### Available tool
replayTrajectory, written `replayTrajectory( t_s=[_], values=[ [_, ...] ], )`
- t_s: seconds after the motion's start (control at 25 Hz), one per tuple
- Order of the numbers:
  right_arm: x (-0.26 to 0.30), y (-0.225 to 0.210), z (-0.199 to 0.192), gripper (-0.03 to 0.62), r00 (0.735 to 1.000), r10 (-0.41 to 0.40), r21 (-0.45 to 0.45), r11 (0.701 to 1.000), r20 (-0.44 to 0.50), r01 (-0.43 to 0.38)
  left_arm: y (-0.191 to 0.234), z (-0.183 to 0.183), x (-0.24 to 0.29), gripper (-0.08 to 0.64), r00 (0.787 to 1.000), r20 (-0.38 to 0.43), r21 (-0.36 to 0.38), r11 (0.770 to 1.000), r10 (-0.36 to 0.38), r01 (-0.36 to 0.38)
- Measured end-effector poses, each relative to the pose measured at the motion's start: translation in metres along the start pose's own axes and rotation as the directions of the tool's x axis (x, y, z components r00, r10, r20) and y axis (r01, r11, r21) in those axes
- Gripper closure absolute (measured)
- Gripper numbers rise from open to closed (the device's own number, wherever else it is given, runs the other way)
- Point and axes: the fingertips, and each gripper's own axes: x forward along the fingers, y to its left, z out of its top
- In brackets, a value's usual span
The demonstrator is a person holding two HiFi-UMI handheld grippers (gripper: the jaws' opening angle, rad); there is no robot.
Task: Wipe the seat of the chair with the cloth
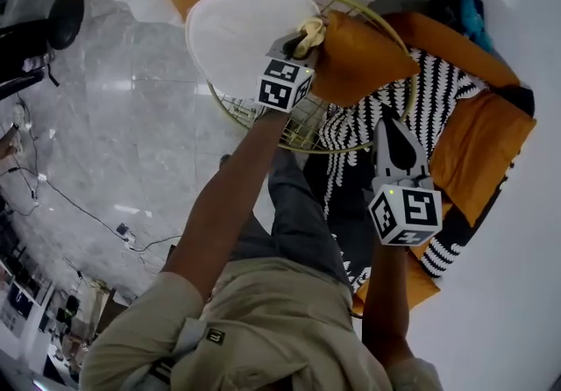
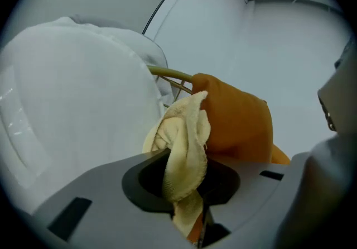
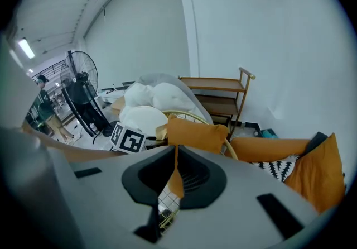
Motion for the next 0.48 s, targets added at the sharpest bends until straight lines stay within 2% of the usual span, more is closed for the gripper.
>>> replayTrajectory(
  t_s=[0.2,0.48],
  values=[
    [-0.001,-0.004,-0.007,0.565,1.0,0.007,0.012,1.0,-0.004,-0.006,-0.008,0.0,0.001,0.463,1.0,0.002,-0.028,1.0,0.003,-0.003],
    [0.003,0.016,-0.002,0.565,0.999,0.034,-0.008,0.999,0.003,-0.033,0.013,-0.002,-0.018,0.463,0.999,0.009,-0.026,0.999,0.038,-0.037]
  ],
)
